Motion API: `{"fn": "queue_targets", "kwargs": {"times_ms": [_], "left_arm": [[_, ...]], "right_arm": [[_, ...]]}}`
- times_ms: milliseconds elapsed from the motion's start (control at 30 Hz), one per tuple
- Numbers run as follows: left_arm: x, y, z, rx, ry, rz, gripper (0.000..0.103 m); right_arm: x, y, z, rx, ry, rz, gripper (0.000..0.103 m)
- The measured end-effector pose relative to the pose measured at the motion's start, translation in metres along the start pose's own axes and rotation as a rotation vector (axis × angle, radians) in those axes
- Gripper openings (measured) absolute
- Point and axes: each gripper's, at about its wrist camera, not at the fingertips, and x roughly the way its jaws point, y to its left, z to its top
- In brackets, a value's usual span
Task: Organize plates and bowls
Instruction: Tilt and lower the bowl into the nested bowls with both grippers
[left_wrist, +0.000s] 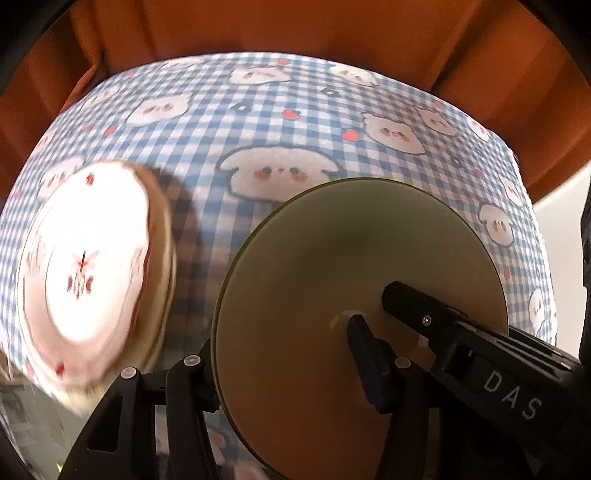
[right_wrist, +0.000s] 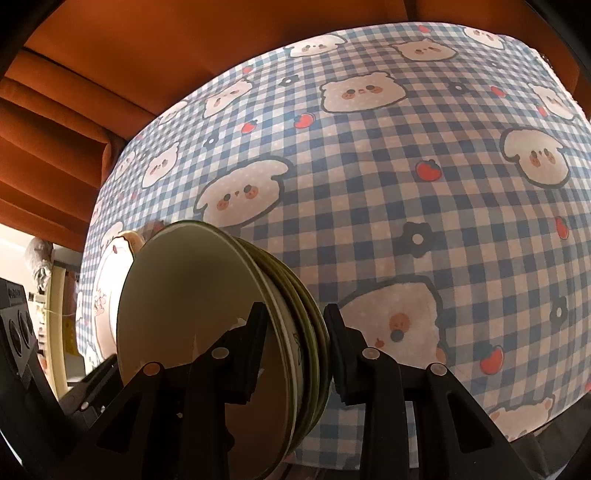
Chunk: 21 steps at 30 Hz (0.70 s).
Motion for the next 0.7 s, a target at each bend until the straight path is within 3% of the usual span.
{"fn": "queue_targets", "kwargs": {"times_ms": [100, 367, 700], "left_arm": [[-0.004, 0.0, -0.004, -0.033, 0.008, 0.01, 0.055], [-0.032, -0.004, 0.0, -0.043, -0.074, 0.026, 0.055], [-0.063, 0.024, 0.011, -0.017, -0.124, 0.017, 0.055]], "right_arm": [[-0.005, 0.001, -0.005, -0.026, 0.009, 0.003, 0.035], [-0.03, 0.012, -0.002, -0.084, -0.031, 0.022, 0.035], [-0.053, 0.052, 0.004, -0.095, -0.087, 0.027, 0.035]]}}
